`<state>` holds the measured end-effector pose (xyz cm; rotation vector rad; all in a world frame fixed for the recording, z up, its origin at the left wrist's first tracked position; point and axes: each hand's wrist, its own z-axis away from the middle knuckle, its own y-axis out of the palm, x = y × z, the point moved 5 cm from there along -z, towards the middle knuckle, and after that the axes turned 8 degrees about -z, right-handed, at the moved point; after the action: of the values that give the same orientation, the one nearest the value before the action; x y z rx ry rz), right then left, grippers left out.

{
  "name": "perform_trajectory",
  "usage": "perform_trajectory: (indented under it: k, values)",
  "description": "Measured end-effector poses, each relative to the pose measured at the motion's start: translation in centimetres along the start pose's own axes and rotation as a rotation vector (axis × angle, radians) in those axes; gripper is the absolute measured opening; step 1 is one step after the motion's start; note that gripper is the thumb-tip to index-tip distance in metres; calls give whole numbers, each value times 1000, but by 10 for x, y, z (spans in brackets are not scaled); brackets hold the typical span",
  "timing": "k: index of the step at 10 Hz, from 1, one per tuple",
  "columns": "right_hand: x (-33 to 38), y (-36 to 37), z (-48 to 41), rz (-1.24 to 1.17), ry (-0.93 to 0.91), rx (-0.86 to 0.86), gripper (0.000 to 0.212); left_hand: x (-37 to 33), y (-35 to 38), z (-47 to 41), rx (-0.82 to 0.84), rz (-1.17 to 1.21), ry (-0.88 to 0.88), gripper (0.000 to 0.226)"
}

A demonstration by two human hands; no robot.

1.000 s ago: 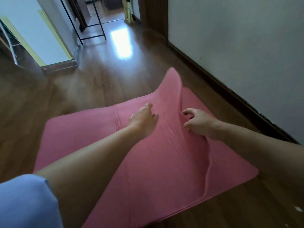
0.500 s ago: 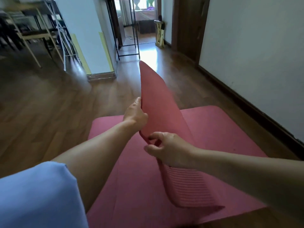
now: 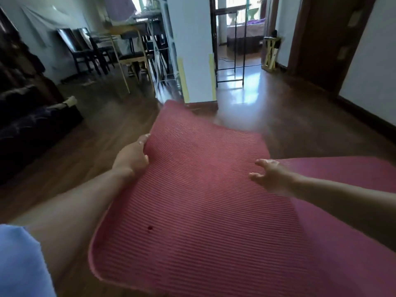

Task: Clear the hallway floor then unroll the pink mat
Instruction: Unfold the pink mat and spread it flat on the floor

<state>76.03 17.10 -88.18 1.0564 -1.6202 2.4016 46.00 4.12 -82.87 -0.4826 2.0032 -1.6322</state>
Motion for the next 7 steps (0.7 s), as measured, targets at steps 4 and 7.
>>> perform_trajectory:
  k: [4, 7]
  values:
    - [120, 61, -24, 183, -1, -1, 59, 223, -112, -21, -213, -265, -201, 65]
    - [160, 126, -45, 178, 6, 87, 61, 341, -75, -21, -70, -417, -282, 66]
